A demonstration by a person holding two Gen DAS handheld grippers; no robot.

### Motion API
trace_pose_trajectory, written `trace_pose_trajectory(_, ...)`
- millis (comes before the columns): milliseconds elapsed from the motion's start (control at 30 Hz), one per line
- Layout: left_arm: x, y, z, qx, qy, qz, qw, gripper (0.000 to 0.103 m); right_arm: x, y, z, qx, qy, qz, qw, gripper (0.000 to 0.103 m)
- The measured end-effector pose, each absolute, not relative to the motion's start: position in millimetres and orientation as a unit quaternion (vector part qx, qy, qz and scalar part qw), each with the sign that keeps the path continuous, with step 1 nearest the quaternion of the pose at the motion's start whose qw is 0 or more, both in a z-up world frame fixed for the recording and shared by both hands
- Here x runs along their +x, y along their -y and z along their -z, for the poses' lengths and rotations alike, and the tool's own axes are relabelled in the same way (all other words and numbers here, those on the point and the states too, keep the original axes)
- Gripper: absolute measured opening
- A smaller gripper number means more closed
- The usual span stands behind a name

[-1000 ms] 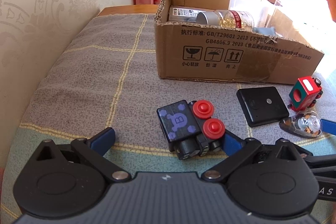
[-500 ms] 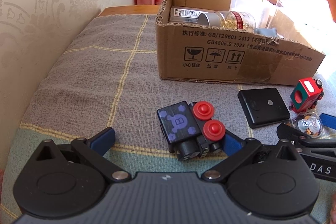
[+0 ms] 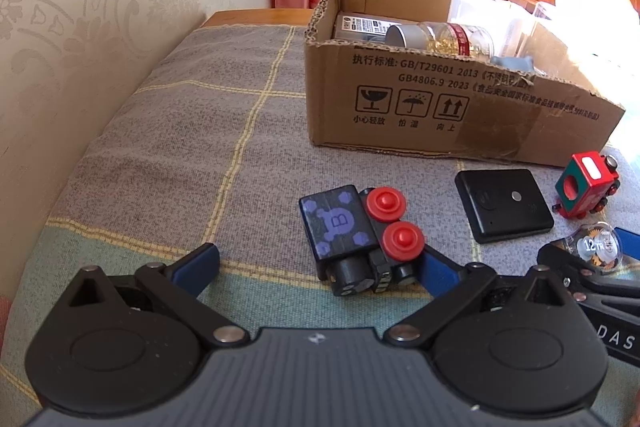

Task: Organize rigid objects
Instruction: 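Move the left tool to the black cube toy while the right approaches the tape dispenser, then close the right tool on the tape dispenser while the left closes on the cube toy, then carry the tape dispenser into the box and open the right tool while the left lifts the cube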

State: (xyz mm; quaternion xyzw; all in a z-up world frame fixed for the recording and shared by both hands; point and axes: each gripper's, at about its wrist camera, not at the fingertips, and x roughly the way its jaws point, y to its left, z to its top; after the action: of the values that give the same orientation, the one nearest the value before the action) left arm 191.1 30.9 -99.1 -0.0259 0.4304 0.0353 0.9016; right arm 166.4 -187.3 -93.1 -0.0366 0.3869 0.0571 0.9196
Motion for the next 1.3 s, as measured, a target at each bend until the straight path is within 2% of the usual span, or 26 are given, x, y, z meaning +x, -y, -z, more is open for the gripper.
trace_pose_trajectory(200, 187.7, -25.6, 98.6, -0.017, -0.421, -0.032, 0.906, 0.096, 155.8, 200.2, 91.1, -0.045, -0.393, -0.075, 0.915, 0.092)
trace_pose_trajectory(467, 188.4, -14.6, 96.5, -0.011, -0.402, 0.007, 0.916, 0.076, 152.1, 201.3, 91.3, -0.046, -0.393, -0.072, 0.916, 0.092)
trace_pose_trajectory(667, 189.8, -6.7, 97.6, 0.005, -0.386, 0.039, 0.922, 0.065, 152.5, 202.1, 91.6, -0.047, -0.392, -0.078, 0.915, 0.093)
trace_pose_trajectory(933, 187.8, -10.8, 97.3, 0.005, -0.389, 0.026, 0.921, 0.065, 151.8, 196.4, 93.3, -0.039, -0.397, -0.060, 0.915, 0.101)
trace_pose_trajectory(1133, 188.4, -7.4, 96.3, 0.013, -0.390, 0.027, 0.920, 0.062, 154.4, 189.5, 92.6, -0.033, -0.402, -0.050, 0.914, 0.101)
trace_pose_trajectory(1300, 188.3, -7.0, 95.3, 0.018, -0.392, 0.033, 0.919, 0.057, 154.8, 187.5, 91.8, -0.035, -0.399, -0.048, 0.915, 0.093)
